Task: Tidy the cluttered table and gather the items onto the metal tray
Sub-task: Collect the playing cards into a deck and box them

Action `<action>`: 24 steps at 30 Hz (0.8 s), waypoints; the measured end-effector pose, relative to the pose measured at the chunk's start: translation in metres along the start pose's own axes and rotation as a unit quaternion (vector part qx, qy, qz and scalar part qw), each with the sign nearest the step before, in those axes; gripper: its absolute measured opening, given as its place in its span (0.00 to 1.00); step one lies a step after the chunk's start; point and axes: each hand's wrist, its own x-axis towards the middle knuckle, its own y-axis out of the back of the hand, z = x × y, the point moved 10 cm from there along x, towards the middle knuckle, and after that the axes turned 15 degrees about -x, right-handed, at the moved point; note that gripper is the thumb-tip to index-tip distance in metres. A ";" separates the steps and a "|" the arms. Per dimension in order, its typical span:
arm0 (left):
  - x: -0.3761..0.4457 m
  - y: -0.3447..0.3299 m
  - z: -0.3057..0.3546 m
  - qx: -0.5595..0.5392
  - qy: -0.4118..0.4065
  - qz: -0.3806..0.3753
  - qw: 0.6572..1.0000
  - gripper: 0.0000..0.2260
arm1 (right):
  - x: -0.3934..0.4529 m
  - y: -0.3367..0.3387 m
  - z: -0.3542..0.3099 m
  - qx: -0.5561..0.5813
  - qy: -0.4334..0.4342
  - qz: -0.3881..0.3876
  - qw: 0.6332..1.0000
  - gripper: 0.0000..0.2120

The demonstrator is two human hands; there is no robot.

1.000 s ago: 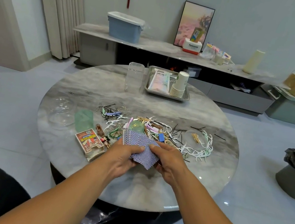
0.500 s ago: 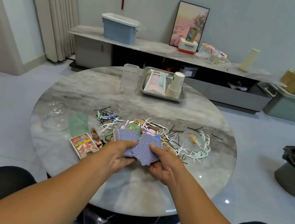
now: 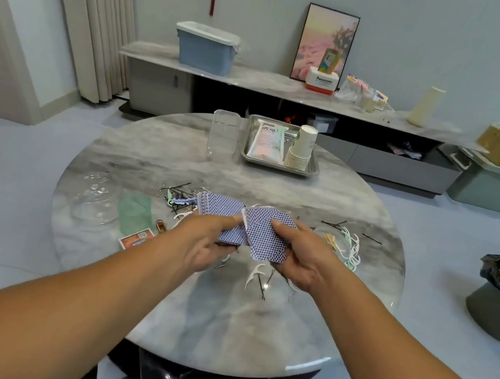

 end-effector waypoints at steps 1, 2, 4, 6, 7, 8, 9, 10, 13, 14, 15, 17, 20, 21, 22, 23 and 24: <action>-0.004 -0.006 -0.004 -0.017 0.006 -0.015 1.000 0.13 | -0.001 -0.003 -0.005 -0.008 0.012 -0.004 1.000 0.11; -0.007 -0.011 -0.008 -0.030 0.008 -0.026 0.999 0.14 | 0.000 -0.005 -0.010 -0.010 0.023 -0.005 1.000 0.12; -0.011 -0.017 -0.014 -0.046 0.009 -0.049 0.998 0.16 | 0.000 -0.007 -0.012 0.001 0.033 -0.002 0.999 0.12; -0.014 -0.017 -0.019 -0.062 0.012 -0.058 0.996 0.17 | 0.002 -0.009 -0.006 0.022 0.029 0.006 0.999 0.12; -0.013 -0.015 -0.021 -0.068 0.013 -0.057 0.996 0.18 | 0.004 -0.011 0.000 0.031 0.023 0.008 0.999 0.12; -0.013 -0.013 -0.022 -0.073 0.012 -0.057 0.996 0.18 | 0.005 -0.013 0.006 0.039 0.016 0.008 0.999 0.12; -0.012 -0.011 -0.021 -0.080 0.008 -0.055 0.995 0.18 | 0.006 -0.016 0.011 0.047 0.009 0.008 0.999 0.13; -0.010 -0.008 -0.019 -0.086 0.001 -0.049 0.995 0.18 | 0.008 -0.018 0.015 0.053 0.004 0.008 0.999 0.13; -0.004 0.002 -0.008 -0.083 -0.043 -0.015 0.996 0.20 | 0.011 -0.020 0.016 0.051 0.009 0.010 0.999 0.13; -0.002 0.004 -0.004 -0.076 -0.061 -0.004 0.995 0.21 | 0.012 -0.019 0.016 0.050 0.013 0.013 0.999 0.12; -0.001 0.006 0.001 -0.068 -0.081 0.005 0.994 0.21 | 0.013 -0.018 0.017 0.049 0.015 0.020 0.998 0.12; 0.000 0.007 0.008 -0.050 -0.120 0.014 0.991 0.20 | 0.014 -0.015 0.020 0.042 0.021 0.033 0.998 0.13; -0.002 0.008 0.012 -0.029 -0.162 0.011 0.986 0.17 | 0.014 -0.017 0.023 0.039 0.037 0.036 0.998 0.15; -0.002 0.009 0.012 -0.025 -0.168 0.011 0.985 0.17 | 0.014 -0.016 0.022 0.039 0.042 0.041 0.997 0.16; -0.002 0.009 0.010 -0.024 -0.168 0.012 0.985 0.18 | 0.014 -0.015 0.021 0.045 0.047 0.049 0.997 0.18; -0.001 0.010 0.009 -0.028 -0.165 0.012 0.986 0.18 | 0.014 -0.013 0.021 0.056 0.048 0.057 0.996 0.21; 0.000 0.010 0.007 -0.037 -0.160 0.010 0.986 0.18 | 0.015 -0.011 0.021 0.070 0.045 0.063 0.995 0.23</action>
